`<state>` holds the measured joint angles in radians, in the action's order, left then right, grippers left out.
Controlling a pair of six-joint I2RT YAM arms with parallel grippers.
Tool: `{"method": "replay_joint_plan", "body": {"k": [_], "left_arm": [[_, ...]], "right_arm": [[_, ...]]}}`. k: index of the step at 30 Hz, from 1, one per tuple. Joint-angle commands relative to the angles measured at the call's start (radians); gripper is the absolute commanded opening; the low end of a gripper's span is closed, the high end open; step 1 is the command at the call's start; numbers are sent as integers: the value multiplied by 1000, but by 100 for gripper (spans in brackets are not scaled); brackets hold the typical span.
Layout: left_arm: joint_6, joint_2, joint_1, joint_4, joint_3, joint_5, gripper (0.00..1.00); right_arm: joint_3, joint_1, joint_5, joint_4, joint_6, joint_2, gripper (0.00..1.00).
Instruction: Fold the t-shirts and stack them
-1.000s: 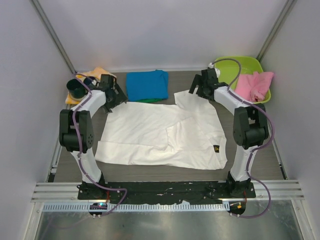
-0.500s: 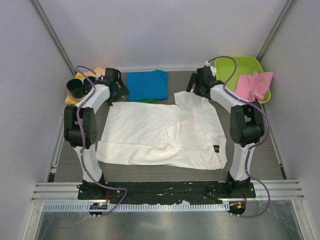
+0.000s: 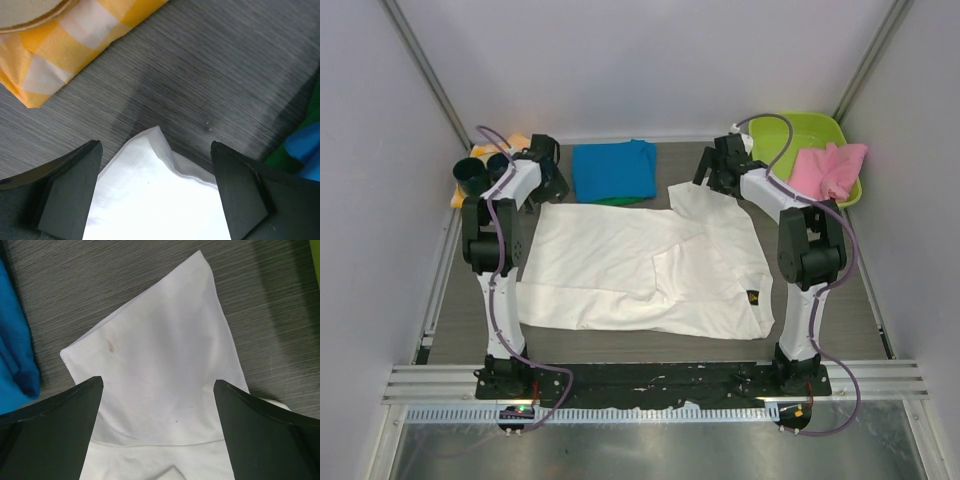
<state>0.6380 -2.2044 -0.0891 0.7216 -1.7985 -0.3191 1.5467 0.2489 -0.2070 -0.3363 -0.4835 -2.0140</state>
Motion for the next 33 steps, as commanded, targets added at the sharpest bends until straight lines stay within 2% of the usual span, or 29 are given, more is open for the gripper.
{"method": "replay_joint_plan", "body": {"k": [1,5,8,9,14,16,17,19,25,33], "left_arm": [[-21,-9,9,18,-39,-17,92],[-20,-11,12,-2,-29,0,82],[-17,-11,15,-13,-22,21,68],[-12,-8,15,-14,-19,26,61],[-11,0,18,-36,1,34,46],[-11,2,22,-33,1,28,30],[-9,2,25,-36,2,28,16],[-6,2,29,-36,1,22,1],[-3,26,35,-56,28,26,0],[-11,64,35,-71,53,41,0]], "right_arm": [[49,-2,0,31,8,-14,99],[49,-3,3,29,3,-25,99],[39,-3,0,33,3,-29,99],[39,-5,1,33,3,-32,99],[30,-3,6,37,0,-29,99],[27,-3,-3,37,3,-26,99],[27,-3,-9,37,6,-25,99],[32,-5,-35,42,10,-23,99],[123,-49,-26,42,-26,-86,99],[308,-89,-80,-3,-29,-265,97]]}}
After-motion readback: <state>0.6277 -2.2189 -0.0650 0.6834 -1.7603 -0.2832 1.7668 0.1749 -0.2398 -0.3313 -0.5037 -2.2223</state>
